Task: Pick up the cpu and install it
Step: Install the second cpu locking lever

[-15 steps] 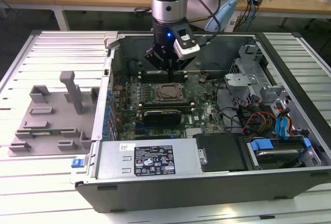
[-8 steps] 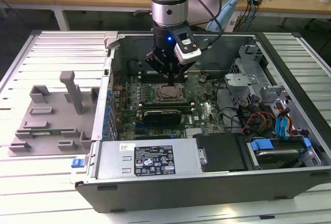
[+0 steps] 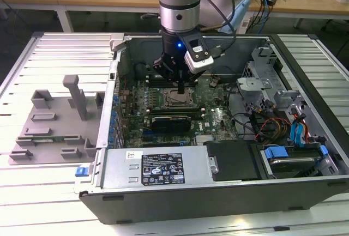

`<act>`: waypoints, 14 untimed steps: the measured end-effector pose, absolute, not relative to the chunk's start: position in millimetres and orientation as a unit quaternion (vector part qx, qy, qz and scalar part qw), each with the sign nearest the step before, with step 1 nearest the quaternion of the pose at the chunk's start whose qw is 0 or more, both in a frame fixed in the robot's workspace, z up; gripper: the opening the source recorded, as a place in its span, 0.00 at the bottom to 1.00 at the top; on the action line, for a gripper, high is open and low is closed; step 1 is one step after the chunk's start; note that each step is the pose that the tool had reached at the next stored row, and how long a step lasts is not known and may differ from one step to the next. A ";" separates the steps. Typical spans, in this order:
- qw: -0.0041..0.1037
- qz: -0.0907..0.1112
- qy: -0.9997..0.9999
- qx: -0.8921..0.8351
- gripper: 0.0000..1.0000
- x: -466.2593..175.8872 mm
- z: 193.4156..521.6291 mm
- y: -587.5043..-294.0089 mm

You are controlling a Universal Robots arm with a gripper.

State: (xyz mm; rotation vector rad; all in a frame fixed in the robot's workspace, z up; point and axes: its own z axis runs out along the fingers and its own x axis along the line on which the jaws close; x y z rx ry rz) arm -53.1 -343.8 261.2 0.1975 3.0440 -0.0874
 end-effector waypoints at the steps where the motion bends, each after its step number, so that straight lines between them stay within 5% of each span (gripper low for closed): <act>1: 0.045 -0.028 0.997 0.065 0.11 -53.0 261.2 -346.5; 14: 0.043 -0.023 0.997 0.061 0.11 -59.0 241.9 -358.1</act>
